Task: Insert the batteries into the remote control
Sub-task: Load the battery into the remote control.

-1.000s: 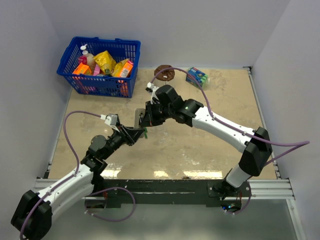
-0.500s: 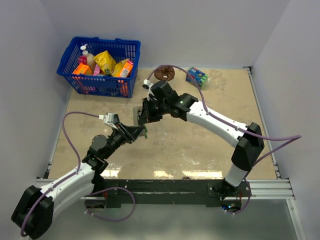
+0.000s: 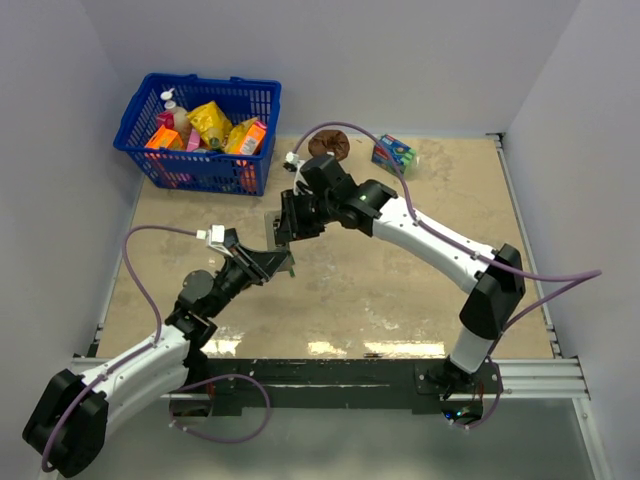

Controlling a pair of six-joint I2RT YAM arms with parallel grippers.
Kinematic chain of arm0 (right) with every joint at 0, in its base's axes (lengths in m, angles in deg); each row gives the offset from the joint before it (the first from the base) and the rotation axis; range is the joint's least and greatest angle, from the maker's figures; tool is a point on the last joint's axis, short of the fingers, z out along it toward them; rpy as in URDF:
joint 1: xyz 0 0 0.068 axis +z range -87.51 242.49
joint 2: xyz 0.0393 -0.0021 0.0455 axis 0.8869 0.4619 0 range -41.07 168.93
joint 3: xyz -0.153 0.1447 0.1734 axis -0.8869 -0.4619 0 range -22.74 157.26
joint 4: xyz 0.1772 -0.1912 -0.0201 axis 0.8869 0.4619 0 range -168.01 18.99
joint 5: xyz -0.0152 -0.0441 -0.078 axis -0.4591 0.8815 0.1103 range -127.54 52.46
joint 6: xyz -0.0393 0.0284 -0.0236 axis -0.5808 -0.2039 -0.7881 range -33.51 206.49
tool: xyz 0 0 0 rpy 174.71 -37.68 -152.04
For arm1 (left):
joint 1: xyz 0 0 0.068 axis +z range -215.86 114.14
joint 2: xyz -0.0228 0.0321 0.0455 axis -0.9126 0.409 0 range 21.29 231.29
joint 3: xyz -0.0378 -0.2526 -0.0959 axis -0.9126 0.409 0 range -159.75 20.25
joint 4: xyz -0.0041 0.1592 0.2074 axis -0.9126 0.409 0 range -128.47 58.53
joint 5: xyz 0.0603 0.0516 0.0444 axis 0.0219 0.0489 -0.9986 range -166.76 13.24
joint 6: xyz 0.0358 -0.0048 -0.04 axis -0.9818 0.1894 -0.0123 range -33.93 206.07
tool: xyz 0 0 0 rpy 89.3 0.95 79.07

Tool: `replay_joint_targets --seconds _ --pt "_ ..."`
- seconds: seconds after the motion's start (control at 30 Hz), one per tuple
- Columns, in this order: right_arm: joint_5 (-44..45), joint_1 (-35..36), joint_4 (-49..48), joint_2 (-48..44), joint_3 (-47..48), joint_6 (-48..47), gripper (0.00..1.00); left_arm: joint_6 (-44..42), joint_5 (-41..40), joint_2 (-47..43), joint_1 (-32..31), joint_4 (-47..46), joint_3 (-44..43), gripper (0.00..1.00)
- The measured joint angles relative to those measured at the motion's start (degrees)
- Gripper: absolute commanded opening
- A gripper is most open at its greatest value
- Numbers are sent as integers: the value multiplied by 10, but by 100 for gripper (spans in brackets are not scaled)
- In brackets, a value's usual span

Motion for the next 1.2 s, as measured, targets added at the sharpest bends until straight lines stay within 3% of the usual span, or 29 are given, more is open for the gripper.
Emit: replay_joint_targets --seconds 0.3,0.67,0.9,1.2 --pt "3 0 6 12 21 -10 35 19 -3 -1 -1 -1 6 0" --pt "15 -1 17 9 46 -54 38 64 -1 -1 -2 -28 17 0" --pt "0 -5 -2 -52 23 -239 37 85 11 5 2 -52 20 0" --pt "-96 -6 -143 -241 -182 -510 39 95 37 23 2 -53 9 0"
